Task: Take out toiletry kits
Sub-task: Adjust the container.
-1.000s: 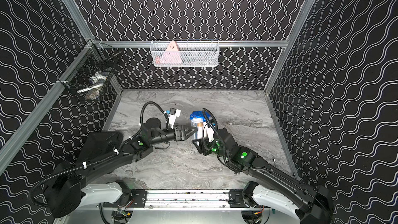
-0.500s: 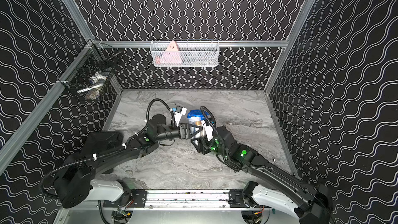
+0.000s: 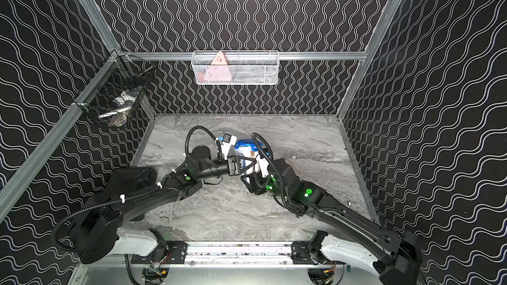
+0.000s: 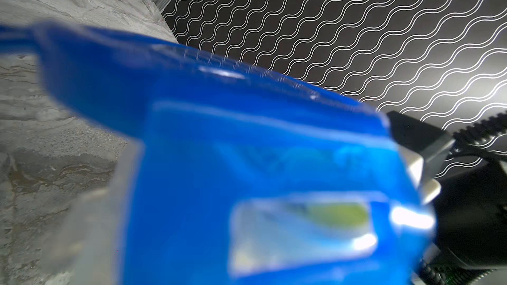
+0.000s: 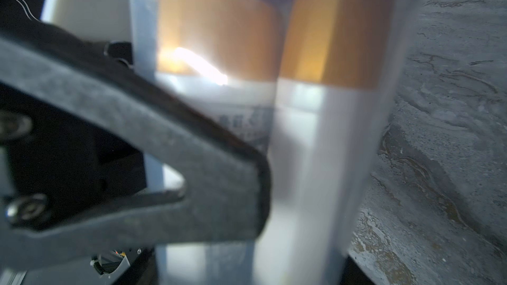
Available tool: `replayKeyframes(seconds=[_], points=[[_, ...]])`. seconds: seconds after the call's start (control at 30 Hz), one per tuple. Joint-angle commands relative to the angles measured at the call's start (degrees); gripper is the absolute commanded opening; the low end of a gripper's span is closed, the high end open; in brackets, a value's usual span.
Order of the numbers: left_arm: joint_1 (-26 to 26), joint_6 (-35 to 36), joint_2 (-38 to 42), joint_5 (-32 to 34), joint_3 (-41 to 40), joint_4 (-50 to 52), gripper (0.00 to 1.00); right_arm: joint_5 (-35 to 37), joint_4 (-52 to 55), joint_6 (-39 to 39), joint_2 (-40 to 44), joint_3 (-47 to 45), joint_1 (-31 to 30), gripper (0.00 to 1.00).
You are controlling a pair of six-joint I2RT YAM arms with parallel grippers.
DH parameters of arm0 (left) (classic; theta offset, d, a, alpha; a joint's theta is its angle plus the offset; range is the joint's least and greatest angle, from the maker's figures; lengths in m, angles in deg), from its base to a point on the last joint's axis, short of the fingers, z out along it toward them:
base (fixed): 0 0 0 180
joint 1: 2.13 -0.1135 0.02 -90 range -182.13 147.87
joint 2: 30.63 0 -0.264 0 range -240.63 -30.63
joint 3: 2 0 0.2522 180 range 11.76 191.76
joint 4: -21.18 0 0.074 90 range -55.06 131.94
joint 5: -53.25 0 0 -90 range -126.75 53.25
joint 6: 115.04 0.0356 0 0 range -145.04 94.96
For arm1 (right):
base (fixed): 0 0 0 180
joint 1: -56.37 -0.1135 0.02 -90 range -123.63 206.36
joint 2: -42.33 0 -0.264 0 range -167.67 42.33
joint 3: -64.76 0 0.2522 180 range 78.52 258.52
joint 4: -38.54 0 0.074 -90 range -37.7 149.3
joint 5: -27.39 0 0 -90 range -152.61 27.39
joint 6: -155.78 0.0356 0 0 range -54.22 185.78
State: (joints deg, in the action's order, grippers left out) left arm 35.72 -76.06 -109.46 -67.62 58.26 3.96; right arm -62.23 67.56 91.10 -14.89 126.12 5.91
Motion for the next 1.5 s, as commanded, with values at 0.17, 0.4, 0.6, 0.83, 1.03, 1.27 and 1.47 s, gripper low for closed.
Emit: replayKeyframes(seconds=[0.17, 0.4, 0.6, 0.83, 1.03, 1.27, 1.47], points=[[-1.0, -0.6, 0.0, -2.6, 2.0, -2.1, 0.58, 3.8, -3.7, 1.2, 1.8, -0.4, 0.1, 0.77], [-5.1, -3.5, 0.5, -11.8, 1.0, -12.9, 0.62, -10.9, 0.0, 2.1, 4.8, 1.1, 5.7, 0.96], [-8.5, -13.2, -1.0, -21.2, 0.8, -31.1, 0.61, -48.4, -11.1, 11.8, 2.6, -1.1, 21.4, 0.97], [-9.5, -21.3, -4.1, -23.2, 2.4, -42.2, 0.63, -56.3, -21.3, 16.5, -1.9, -0.5, 21.6, 0.98], [-9.5, -24.7, -5.3, -21.9, 2.7, -46.8, 0.64, -59.2, -32.1, 22.2, -7.1, 0.5, 21.4, 0.97], [-9.5, -23.1, -5.7, -20.9, 3.7, -45.1, 0.64, -55.3, -27.4, 17.0, -8.0, 2.4, 16.7, 0.88], [-9.5, -26.7, -7.3, -20.2, 3.7, -49.8, 0.64, -51.2, -28.4, 16.8, -7.2, 1.7, 16.7, 0.83]])
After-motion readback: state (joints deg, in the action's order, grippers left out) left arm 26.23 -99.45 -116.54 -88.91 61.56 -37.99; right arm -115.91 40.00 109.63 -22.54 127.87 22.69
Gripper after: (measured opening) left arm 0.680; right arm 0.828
